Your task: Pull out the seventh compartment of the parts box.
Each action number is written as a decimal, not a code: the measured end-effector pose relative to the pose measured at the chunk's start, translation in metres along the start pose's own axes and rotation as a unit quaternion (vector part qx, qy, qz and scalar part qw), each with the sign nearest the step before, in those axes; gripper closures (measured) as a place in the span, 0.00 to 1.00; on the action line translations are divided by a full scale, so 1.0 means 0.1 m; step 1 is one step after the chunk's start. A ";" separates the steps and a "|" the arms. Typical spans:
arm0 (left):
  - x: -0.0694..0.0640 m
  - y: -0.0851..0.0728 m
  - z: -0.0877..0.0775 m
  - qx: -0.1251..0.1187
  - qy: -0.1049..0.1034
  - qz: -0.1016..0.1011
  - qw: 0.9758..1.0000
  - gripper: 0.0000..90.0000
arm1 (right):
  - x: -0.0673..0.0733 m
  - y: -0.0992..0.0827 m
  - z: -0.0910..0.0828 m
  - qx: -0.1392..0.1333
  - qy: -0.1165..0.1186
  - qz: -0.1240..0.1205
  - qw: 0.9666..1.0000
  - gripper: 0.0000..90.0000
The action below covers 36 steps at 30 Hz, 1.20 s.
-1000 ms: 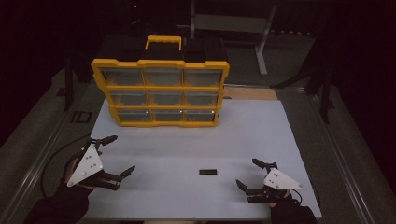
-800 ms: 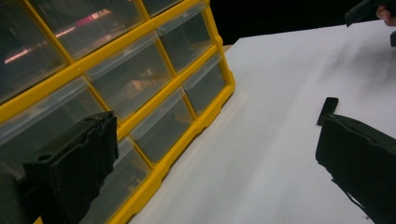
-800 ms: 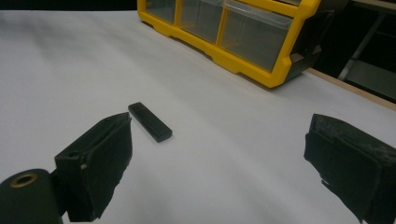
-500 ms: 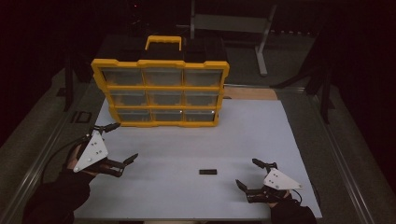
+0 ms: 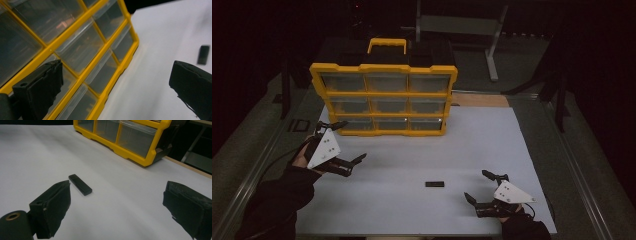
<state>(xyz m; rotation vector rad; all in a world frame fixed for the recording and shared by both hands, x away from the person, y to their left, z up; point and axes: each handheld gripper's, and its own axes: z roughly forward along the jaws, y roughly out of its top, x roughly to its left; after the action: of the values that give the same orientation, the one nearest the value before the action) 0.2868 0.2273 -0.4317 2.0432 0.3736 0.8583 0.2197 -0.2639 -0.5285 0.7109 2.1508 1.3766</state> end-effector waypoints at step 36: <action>0.09 -0.35 0.74 0.091 0.042 0.163 0.982 0.05 | 0.00 -0.02 0.00 0.004 0.000 0.000 1.000 0.09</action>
<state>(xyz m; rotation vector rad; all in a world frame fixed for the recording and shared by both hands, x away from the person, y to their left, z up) 0.3459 0.2076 -0.4847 2.2813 0.1696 1.1470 0.2198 -0.2645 -0.5304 0.7125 2.1577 1.3697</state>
